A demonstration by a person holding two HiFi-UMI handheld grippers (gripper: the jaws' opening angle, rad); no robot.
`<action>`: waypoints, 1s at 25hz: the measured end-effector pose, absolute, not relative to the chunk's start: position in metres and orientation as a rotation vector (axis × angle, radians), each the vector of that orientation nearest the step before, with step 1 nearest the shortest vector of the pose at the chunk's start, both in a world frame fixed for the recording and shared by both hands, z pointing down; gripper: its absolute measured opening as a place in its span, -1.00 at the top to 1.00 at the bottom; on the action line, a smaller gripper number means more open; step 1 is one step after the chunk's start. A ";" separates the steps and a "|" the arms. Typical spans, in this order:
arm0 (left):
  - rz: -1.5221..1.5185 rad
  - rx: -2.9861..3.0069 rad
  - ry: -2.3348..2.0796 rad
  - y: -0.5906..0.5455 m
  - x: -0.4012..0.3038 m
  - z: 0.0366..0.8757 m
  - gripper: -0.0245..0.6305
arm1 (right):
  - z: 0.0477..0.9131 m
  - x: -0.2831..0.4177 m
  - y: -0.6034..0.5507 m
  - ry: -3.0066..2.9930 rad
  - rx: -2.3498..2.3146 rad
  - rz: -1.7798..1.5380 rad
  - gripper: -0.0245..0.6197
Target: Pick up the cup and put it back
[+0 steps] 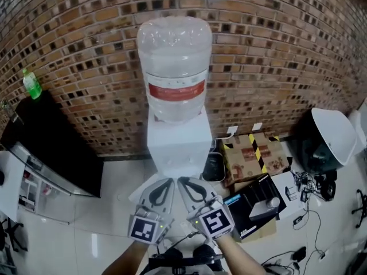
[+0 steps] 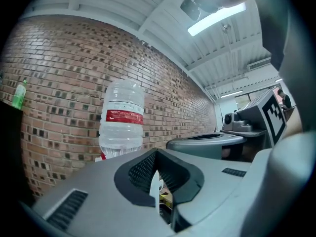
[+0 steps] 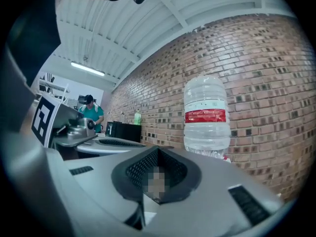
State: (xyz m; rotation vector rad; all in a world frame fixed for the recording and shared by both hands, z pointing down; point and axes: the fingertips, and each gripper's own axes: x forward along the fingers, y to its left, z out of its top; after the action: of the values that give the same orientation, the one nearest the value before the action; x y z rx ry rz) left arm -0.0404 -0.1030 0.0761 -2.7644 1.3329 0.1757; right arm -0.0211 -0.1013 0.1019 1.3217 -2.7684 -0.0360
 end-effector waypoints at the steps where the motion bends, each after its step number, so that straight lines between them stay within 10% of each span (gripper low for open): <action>1: 0.169 -2.752 1.340 -0.107 -0.036 0.078 0.92 | 0.105 -0.017 -0.106 -2.777 1.324 -0.030 0.91; 25: 0.167 -2.712 1.483 -0.191 0.001 0.393 0.89 | 0.440 0.038 -0.198 -2.732 1.475 0.157 0.66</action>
State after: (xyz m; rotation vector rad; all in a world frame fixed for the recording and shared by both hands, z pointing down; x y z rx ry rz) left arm 0.0007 -0.1914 0.3928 -2.7118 1.4827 0.1666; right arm 0.0382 -0.1979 0.4401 1.4755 -2.7324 0.1567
